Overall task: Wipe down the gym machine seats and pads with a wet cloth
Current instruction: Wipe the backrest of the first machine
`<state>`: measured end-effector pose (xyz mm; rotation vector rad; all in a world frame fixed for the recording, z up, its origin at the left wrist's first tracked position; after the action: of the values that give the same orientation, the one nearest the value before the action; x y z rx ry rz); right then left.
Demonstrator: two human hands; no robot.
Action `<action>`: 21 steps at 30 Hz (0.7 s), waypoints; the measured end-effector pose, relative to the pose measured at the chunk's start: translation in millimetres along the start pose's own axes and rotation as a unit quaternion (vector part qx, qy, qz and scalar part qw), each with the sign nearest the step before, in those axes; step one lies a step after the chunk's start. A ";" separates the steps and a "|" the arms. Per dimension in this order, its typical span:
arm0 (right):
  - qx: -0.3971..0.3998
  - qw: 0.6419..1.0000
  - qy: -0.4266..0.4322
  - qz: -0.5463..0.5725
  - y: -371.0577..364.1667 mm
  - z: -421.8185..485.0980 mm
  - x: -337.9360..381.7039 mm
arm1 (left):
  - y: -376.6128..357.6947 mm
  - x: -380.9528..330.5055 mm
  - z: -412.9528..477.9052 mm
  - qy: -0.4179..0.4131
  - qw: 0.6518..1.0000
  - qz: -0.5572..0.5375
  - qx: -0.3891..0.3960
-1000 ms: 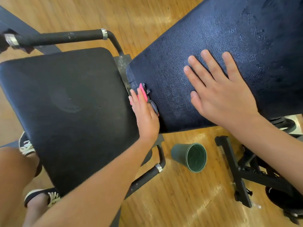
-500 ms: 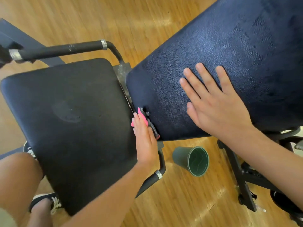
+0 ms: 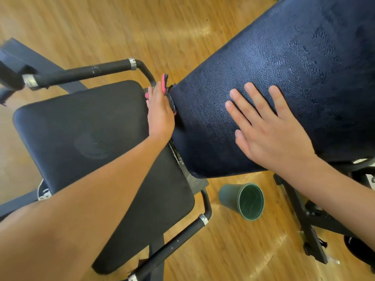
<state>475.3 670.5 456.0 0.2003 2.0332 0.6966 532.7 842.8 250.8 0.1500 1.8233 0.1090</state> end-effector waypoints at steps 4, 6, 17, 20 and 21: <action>-0.003 1.000 -0.002 -0.006 -2.0 2.1 1.4 | 0.9 4.8 -27.8 -0.035 0.998 0.025 0.051; 0.000 1.000 -0.005 -0.001 -1.4 1.5 1.3 | 8.2 4.0 -38.4 -0.034 0.996 0.043 0.073; -0.007 0.962 -0.100 0.253 65.1 -46.5 26.5 | 86.4 -88.2 -112.5 -0.200 0.967 0.135 0.081; -0.042 0.910 -0.192 0.364 102.5 -81.3 32.5 | 111.9 -121.4 -137.6 -0.265 0.940 0.194 0.088; -0.050 0.889 -0.222 0.396 113.4 -93.8 32.8 | 119.1 -135.8 -144.9 -0.281 0.932 0.212 0.088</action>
<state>364.6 740.2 531.0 1.0701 1.4224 1.1231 432.0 939.4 435.6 0.6380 1.2022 0.1839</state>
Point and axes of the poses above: each hand's wrist, its own z-axis towards the middle knuckle, its own y-axis out of the back of the hand, x = y × z, the point moved 4 cm from there along z, towards the middle knuckle, and after that the axes turned 14 degrees about x, right-handed, at the moved point
